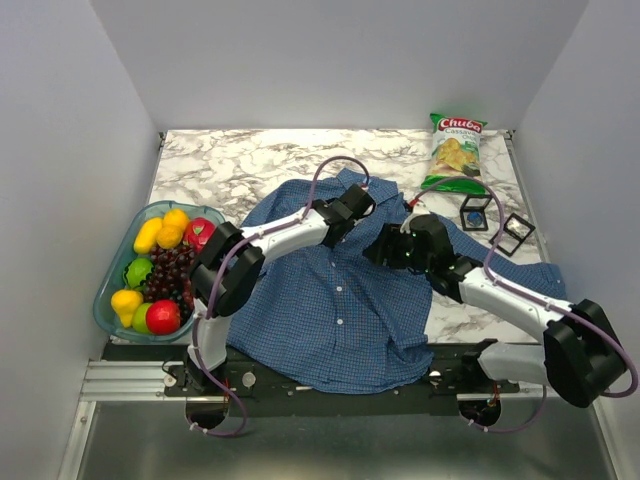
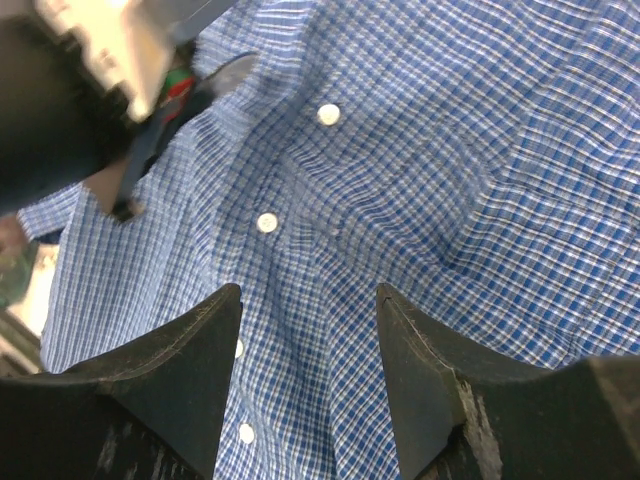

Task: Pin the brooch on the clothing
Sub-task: Pin the brooch to the clothes.

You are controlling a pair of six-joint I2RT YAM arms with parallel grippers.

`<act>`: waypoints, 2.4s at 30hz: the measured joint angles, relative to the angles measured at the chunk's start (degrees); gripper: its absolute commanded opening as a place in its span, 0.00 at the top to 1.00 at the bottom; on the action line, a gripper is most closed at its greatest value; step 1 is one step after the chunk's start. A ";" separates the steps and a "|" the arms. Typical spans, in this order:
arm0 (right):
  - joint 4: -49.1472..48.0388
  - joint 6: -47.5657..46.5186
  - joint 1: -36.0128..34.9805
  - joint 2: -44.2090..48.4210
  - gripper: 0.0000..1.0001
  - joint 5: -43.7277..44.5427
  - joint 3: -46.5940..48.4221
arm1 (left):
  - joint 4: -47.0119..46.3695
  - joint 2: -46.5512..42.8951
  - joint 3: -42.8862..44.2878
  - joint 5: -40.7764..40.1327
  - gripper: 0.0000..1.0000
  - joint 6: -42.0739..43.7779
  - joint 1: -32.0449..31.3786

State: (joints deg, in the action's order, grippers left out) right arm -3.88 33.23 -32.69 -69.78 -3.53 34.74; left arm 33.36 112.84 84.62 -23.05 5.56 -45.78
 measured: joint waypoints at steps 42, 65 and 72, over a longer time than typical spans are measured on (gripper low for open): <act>4.94 4.28 0.00 14.38 0.35 11.69 -8.79 | 4.17 11.37 4.74 -20.98 1.00 6.88 -11.28; 5.81 4.28 0.00 15.10 0.35 11.69 -8.79 | 2.91 10.88 4.66 -19.78 1.00 7.04 -11.74; 5.73 4.28 0.00 16.24 0.35 11.89 -8.79 | 2.73 9.33 4.61 -18.53 1.00 6.73 -11.98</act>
State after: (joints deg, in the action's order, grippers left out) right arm 1.85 37.52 -32.69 -53.54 8.36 25.96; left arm 36.10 122.17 89.23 -41.58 12.29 -57.76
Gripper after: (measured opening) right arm 0.650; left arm 0.010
